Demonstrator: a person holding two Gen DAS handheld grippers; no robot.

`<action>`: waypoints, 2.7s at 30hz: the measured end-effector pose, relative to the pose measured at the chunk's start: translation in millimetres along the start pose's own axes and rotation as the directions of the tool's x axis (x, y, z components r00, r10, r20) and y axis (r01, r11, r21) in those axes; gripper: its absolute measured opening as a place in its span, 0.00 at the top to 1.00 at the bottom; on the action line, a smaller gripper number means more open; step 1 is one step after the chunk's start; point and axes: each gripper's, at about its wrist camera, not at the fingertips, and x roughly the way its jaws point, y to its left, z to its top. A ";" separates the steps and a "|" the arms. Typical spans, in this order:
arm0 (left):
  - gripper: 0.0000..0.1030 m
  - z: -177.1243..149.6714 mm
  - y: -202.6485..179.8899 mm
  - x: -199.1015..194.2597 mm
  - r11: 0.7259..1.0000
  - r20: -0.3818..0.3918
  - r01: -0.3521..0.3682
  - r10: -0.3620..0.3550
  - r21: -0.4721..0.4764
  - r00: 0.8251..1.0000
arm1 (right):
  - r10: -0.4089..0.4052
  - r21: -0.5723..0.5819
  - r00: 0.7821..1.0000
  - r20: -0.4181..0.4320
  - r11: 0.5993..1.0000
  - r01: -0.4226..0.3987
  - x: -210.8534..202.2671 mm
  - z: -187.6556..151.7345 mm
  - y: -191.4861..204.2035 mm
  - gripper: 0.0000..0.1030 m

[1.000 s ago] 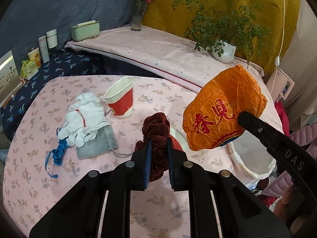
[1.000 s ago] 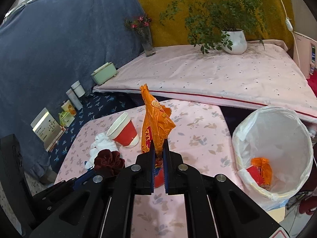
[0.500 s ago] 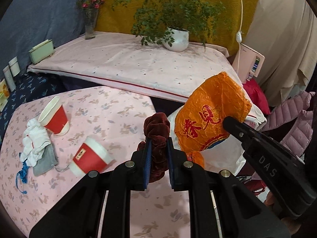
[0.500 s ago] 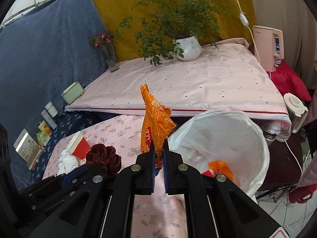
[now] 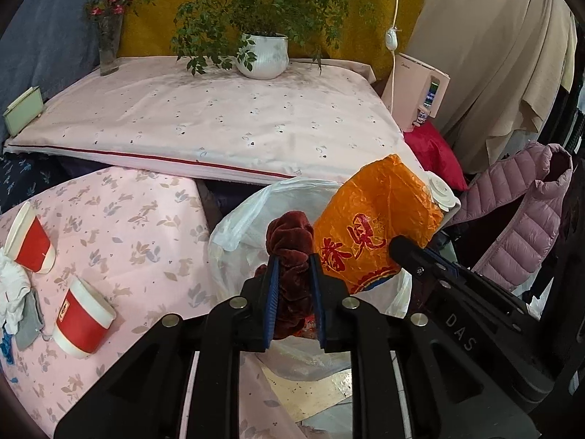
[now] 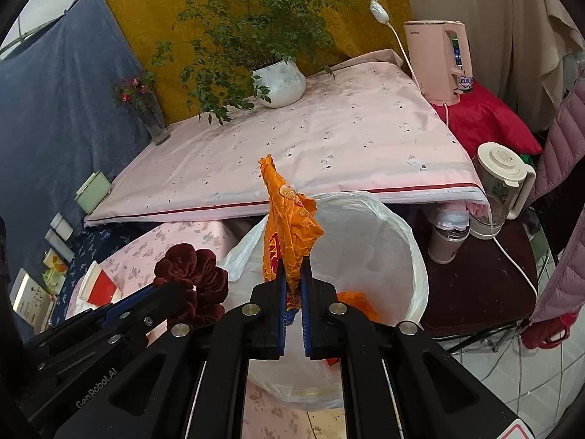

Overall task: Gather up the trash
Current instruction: 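Carry the scrunchie and orange bag over the white bin and open both tools, then move both open tools back over the remaining trash on the table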

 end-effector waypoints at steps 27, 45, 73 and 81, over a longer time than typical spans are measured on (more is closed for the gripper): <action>0.45 -15.1 44.2 -3.8 0.986 0.012 -0.113 0.115 -0.121 0.993 | -0.017 -0.033 0.999 -0.034 0.999 0.016 18.1 -6.7 12.7 0.87; 0.37 -23.0 75.1 -27.9 0.973 0.044 -0.156 0.166 -0.173 0.985 | -0.005 -0.114 1.000 0.018 0.993 0.007 -4.8 -8.8 54.9 0.59; 0.32 -77.7 192.8 -81.3 0.880 0.006 -0.323 0.347 -0.349 0.938 | 0.067 -0.286 0.996 -0.067 0.955 -0.083 -3.0 -64.8 154.1 0.54; 0.23 -98.9 238.5 -99.5 0.828 -0.022 -0.414 0.439 -0.379 0.898 | 0.093 -0.332 0.988 -0.120 0.935 -0.128 8.3 -90.4 196.6 0.54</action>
